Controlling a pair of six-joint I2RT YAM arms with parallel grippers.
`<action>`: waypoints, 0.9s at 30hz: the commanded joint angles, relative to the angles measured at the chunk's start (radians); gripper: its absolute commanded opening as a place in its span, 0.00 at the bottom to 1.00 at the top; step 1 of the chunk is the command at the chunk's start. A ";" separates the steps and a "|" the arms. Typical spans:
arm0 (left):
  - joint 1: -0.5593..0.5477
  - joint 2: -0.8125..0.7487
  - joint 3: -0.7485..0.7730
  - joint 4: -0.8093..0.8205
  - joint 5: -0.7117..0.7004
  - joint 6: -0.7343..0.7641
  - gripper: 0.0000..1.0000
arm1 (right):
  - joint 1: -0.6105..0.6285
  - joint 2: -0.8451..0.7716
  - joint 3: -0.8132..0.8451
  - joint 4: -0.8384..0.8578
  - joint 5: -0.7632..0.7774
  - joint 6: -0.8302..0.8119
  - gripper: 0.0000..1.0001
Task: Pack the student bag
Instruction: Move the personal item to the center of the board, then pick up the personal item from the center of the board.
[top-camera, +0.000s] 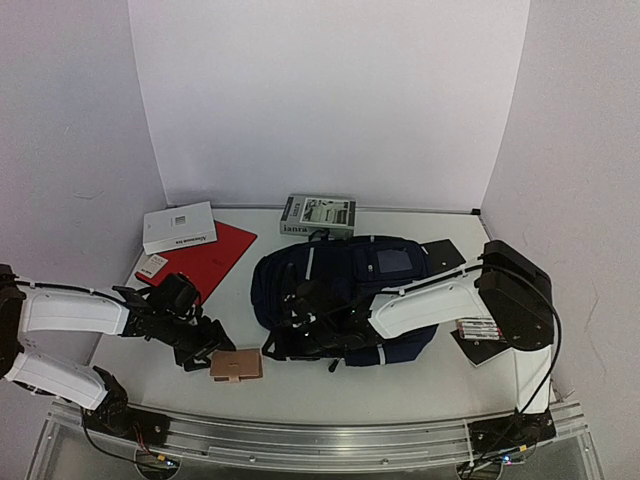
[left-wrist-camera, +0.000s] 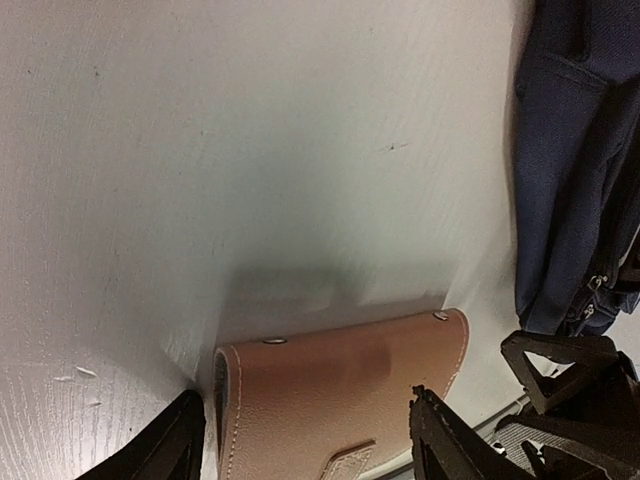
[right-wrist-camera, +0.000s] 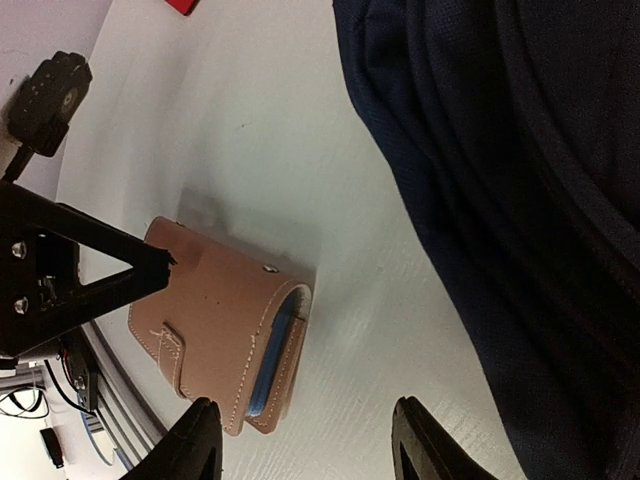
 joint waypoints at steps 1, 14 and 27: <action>-0.003 -0.018 0.019 -0.056 -0.033 0.018 0.70 | -0.003 -0.063 -0.025 0.063 -0.038 0.044 0.54; -0.003 0.043 -0.014 -0.054 0.022 0.002 0.57 | -0.004 0.027 0.003 0.145 -0.116 0.113 0.49; -0.003 0.054 -0.062 0.077 0.060 0.024 0.26 | -0.006 0.090 0.013 0.161 -0.132 0.150 0.45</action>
